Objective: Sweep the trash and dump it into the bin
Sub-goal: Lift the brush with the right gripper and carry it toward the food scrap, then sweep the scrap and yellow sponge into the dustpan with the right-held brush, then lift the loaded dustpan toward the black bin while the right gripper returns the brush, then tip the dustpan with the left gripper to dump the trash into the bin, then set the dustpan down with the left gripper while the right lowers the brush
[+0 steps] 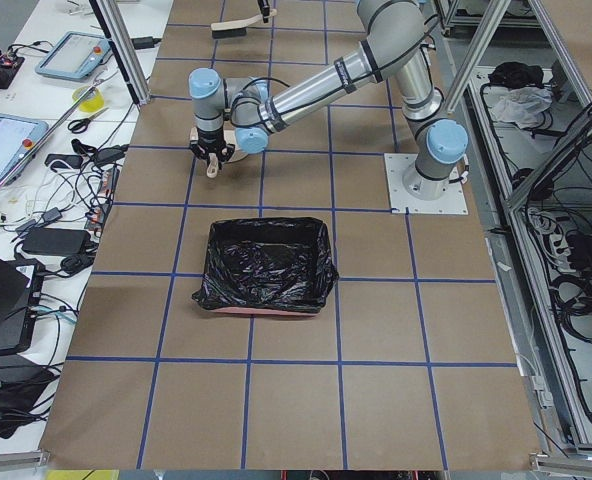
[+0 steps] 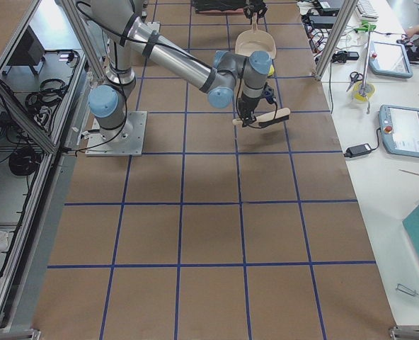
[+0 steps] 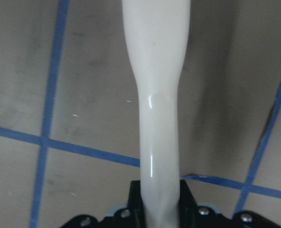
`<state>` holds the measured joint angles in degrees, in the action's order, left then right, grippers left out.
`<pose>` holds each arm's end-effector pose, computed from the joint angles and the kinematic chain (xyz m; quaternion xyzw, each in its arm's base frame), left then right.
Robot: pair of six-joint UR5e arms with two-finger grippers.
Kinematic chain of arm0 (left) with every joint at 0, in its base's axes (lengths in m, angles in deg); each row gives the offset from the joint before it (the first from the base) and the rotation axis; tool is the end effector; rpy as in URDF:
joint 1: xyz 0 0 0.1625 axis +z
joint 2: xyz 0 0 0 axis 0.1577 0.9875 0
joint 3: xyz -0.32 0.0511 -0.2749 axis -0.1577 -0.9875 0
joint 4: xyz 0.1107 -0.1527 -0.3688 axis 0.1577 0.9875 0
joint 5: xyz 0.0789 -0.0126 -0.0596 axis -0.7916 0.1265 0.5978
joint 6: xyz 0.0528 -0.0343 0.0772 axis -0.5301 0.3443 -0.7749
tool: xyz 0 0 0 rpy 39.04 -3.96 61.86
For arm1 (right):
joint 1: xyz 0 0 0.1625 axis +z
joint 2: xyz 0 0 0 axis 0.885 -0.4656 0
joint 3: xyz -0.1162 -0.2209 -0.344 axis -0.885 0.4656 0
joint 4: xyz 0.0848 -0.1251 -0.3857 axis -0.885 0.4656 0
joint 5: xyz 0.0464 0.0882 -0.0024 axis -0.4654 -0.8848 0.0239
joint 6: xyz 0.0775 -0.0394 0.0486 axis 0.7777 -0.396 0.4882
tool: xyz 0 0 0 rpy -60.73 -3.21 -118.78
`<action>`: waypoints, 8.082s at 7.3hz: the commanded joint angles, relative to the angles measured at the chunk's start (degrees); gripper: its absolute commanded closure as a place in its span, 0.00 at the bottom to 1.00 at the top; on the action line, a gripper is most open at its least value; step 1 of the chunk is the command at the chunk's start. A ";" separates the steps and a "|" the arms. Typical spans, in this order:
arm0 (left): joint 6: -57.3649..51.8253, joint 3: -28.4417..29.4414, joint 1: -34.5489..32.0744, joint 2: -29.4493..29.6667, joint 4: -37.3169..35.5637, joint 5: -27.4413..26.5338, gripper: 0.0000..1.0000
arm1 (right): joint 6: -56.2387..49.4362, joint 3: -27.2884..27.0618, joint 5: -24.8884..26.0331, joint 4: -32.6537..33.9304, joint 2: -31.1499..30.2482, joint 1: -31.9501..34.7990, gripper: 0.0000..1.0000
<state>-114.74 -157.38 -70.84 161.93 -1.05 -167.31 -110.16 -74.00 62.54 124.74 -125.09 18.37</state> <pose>-0.0098 -0.6847 0.2412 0.7177 0.6947 -0.0088 0.0469 0.0344 -0.5911 0.2734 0.1126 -0.9932 -0.0278 0.0082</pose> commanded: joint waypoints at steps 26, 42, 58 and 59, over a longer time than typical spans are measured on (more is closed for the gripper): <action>0.43 0.09 -1.47 0.11 -0.26 -2.67 1.00 | 67.71 30.14 -14.96 -4.36 20.96 44.09 1.00; -31.44 19.39 35.86 -10.19 27.60 -1.05 1.00 | 6.81 3.79 2.54 -12.66 -3.94 -8.37 1.00; -26.17 16.17 23.96 -10.27 18.61 -0.92 1.00 | 4.33 0.26 2.19 -5.07 3.20 -10.93 0.55; -20.63 14.69 20.10 -9.83 18.98 -0.91 1.00 | 4.33 0.26 2.19 -4.90 3.20 -10.93 0.42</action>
<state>-142.98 -141.39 -46.60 151.56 16.11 -169.48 -105.81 -73.73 64.69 119.71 -121.95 7.45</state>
